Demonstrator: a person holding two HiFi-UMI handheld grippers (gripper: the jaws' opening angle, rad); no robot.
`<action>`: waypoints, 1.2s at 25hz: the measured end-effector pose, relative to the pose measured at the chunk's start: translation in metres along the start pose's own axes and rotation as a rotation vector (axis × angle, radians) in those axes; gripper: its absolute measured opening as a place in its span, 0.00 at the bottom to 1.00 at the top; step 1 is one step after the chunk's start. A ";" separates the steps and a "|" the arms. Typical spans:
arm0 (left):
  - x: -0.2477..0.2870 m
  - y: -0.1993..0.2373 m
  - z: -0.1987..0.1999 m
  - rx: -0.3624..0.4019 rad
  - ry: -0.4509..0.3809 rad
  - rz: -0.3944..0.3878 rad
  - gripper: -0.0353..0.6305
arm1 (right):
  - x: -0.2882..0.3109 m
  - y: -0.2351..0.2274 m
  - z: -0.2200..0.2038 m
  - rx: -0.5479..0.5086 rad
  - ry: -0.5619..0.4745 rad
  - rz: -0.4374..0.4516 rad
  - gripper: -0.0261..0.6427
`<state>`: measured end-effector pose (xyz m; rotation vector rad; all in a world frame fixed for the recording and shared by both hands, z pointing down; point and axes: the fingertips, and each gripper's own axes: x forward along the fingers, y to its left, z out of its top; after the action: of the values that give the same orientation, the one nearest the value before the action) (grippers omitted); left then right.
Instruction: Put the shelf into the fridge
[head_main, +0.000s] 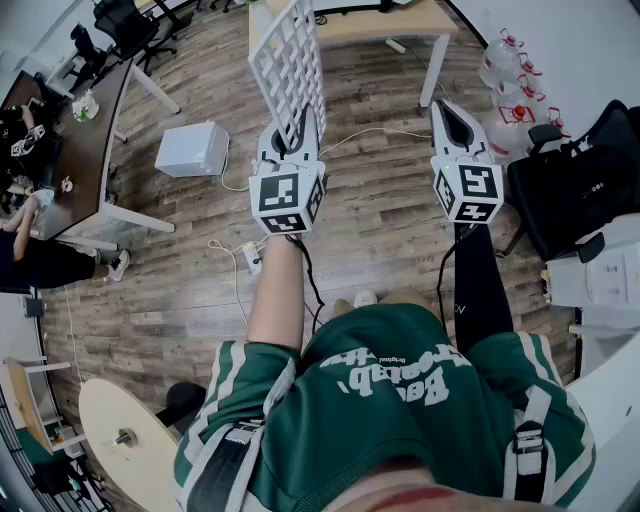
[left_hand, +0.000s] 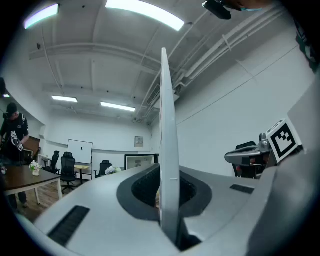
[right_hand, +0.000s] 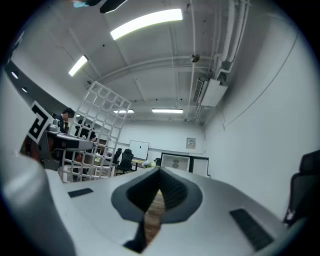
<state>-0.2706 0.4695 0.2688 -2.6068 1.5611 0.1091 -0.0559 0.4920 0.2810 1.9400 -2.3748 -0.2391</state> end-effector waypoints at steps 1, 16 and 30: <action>-0.001 0.001 0.001 -0.001 -0.001 0.002 0.09 | 0.000 0.001 0.001 0.002 0.000 0.001 0.04; 0.021 -0.005 0.001 0.009 -0.017 -0.030 0.09 | 0.000 -0.013 -0.007 0.020 -0.033 0.006 0.04; 0.130 -0.019 -0.036 -0.022 0.032 -0.041 0.09 | 0.088 -0.080 -0.032 0.043 -0.058 0.069 0.04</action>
<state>-0.1924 0.3601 0.2905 -2.6690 1.5241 0.0830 0.0082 0.3882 0.2954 1.8899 -2.4984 -0.2453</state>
